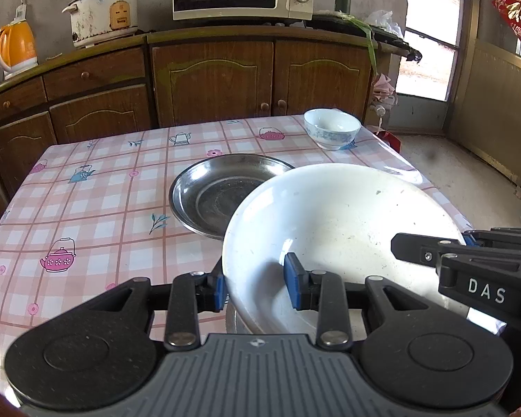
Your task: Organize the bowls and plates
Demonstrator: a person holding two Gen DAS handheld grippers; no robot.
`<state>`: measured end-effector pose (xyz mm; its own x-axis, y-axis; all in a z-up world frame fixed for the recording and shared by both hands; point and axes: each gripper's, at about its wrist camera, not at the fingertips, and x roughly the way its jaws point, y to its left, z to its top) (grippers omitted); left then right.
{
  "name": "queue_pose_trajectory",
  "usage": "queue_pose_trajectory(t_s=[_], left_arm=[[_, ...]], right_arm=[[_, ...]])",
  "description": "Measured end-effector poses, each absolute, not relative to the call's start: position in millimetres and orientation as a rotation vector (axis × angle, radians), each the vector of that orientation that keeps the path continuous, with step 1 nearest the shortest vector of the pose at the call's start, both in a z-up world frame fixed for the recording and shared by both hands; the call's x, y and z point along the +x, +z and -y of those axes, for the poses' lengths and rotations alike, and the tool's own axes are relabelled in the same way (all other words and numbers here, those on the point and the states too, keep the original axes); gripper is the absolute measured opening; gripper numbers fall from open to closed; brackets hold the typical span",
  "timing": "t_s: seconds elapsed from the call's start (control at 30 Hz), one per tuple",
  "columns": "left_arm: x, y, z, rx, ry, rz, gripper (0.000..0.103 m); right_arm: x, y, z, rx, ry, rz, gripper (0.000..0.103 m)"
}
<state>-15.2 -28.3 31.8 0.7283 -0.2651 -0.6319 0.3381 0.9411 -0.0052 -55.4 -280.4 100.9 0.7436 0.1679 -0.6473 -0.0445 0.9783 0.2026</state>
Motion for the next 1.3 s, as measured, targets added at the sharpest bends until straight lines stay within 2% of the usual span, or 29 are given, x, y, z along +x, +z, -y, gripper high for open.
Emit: queue_pose_trajectory(t_s=[0.9, 1.03, 1.3], left_arm=[[1.0, -12.9, 32.0, 0.158, -0.344, -0.831, 0.033], [0.3, -14.3, 33.1, 0.177, -0.35, -0.832, 0.037], [-1.5, -16.1, 34.7, 0.218, -0.347, -0.818, 0.038]], right_arm=[[-44.9, 47.1, 282.3, 0.222, 0.118, -0.883, 0.022], [-43.3, 43.3, 280.0, 0.213, 0.118, -0.895, 0.022], [-41.3, 39.3, 282.5, 0.239, 0.133, -0.907, 0.022]])
